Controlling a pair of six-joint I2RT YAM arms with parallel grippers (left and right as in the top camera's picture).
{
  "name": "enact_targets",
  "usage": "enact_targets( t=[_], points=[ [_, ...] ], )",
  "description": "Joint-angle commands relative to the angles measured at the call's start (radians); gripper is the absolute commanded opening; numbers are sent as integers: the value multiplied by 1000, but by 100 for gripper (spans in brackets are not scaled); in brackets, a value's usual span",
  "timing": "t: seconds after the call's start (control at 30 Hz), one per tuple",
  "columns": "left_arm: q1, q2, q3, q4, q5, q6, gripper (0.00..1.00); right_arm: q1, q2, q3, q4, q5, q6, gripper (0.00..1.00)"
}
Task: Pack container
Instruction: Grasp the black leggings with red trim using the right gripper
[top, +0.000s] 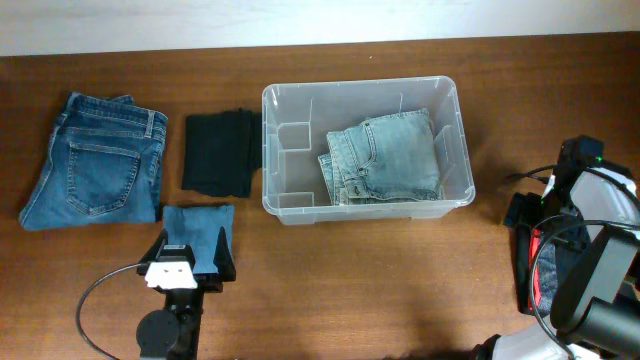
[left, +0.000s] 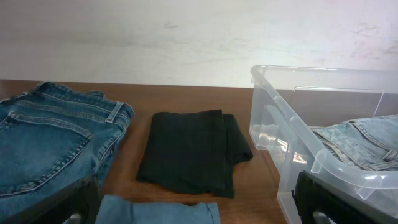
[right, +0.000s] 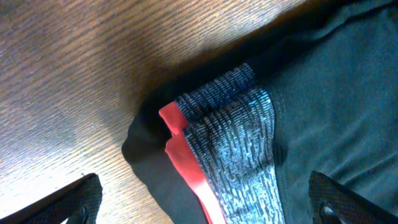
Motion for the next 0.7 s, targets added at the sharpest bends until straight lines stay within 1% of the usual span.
enact_targets(
  t=[0.0, 0.3, 0.5, 0.67],
  points=[
    [5, -8, -2, -4, 4, 16, 99, 6, 3, -12, 27, 12, -11, 98],
    [5, -8, -2, -4, 4, 16, 99, 5, 3, -82, 134, 13, -18, 98],
    [5, -8, -2, -4, 4, 16, 99, 5, 3, -116, 153, 9, -17, 99],
    [5, -8, -2, -4, 4, 16, 99, -10, 3, -225, 284, -140, -13, 98]
  ],
)
